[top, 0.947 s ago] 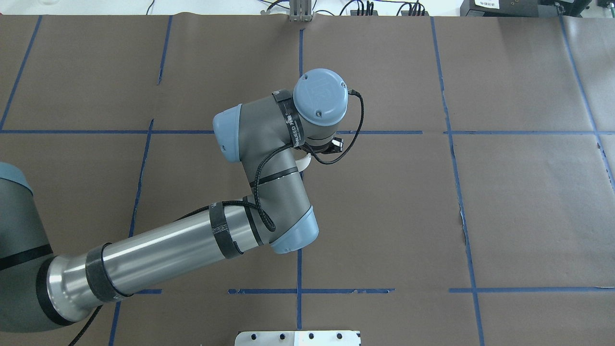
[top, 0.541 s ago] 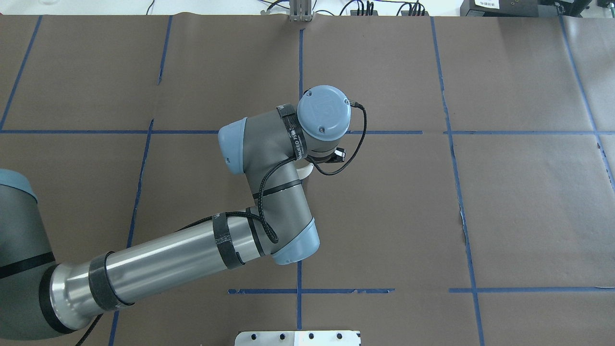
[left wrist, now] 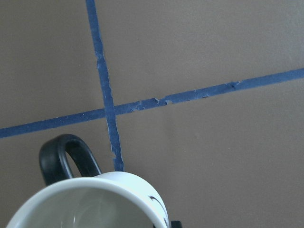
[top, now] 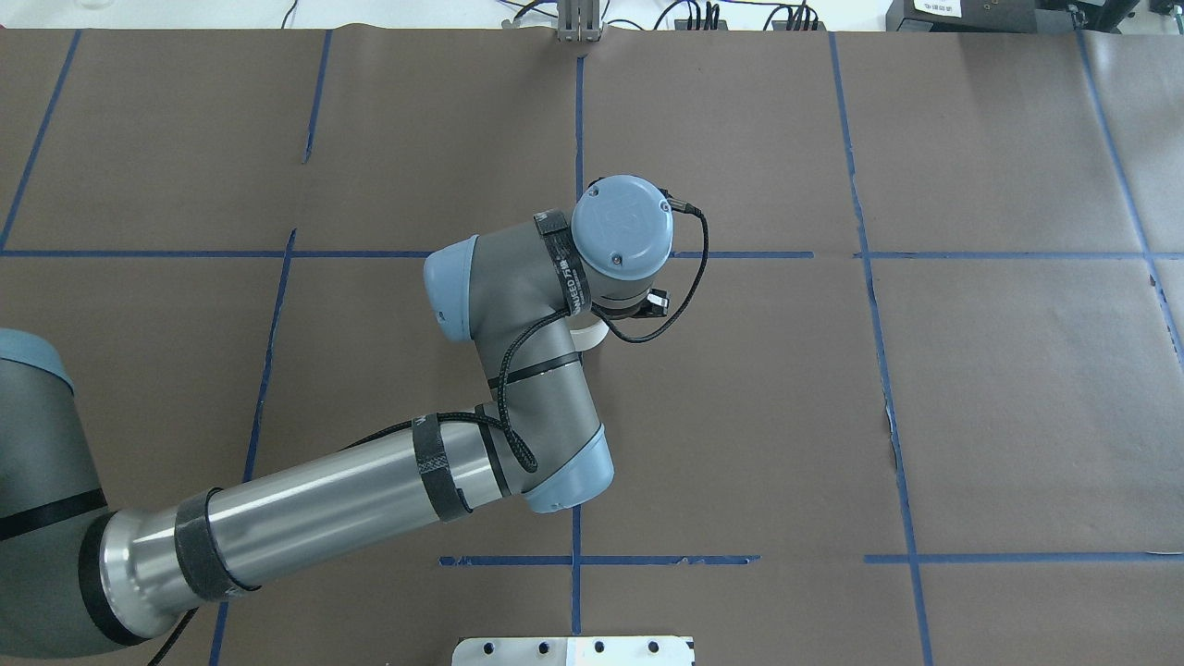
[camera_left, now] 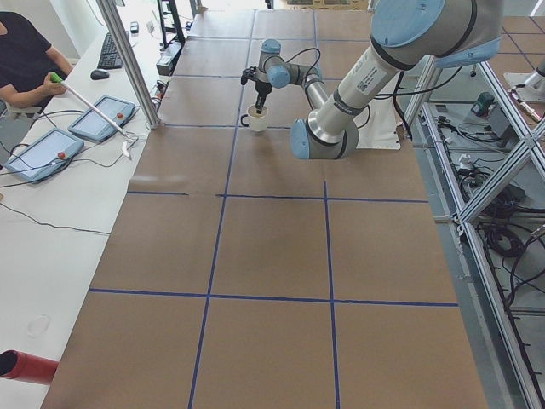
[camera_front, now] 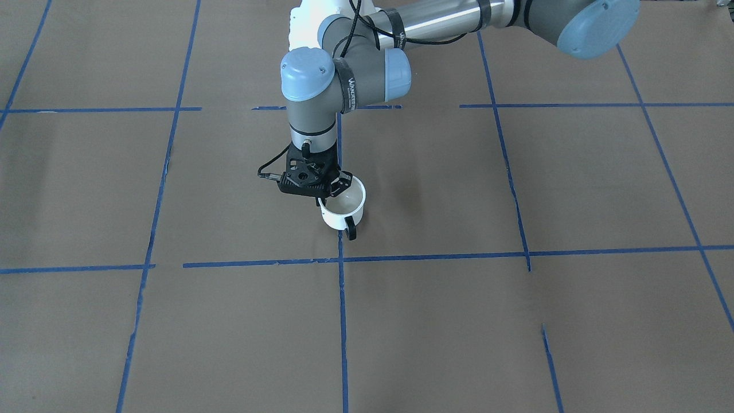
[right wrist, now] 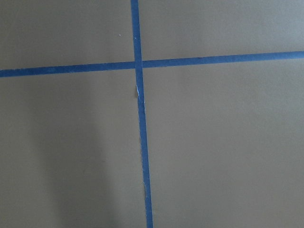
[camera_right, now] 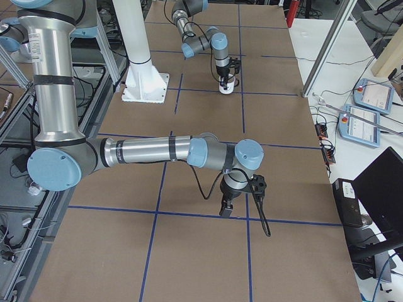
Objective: Flip mug
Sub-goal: 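Rotate the left wrist to turn the mug upright above the table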
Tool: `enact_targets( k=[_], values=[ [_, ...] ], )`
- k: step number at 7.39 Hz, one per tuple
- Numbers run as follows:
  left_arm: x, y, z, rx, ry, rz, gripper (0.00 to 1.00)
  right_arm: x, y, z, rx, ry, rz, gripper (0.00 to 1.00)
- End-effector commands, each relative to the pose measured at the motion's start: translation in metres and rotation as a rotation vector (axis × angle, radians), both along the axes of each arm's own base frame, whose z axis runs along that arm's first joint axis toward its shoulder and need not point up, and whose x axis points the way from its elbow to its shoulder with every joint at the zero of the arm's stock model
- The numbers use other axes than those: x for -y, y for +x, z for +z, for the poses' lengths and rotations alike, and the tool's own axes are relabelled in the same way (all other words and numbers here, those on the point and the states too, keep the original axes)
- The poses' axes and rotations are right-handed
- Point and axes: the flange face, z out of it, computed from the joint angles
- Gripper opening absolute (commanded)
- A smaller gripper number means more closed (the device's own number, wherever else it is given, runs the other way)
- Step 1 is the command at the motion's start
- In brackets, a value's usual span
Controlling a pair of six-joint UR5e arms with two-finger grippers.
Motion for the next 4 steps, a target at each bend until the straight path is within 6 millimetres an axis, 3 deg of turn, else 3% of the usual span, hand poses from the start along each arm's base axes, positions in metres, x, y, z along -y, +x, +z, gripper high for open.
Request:
enact_targets(
  k=[1,4],
  values=[
    [-0.0005,0.0017,0.0039,0.006,-0.001,0.002,1.0,0.0,0.0,0.0,0.0,0.0,0.0,1.0],
    [-0.0005,-0.0008,0.0006,-0.001,0.003,0.002,1.0,0.0,0.0,0.0,0.0,0.0,0.0,1.0]
  ],
)
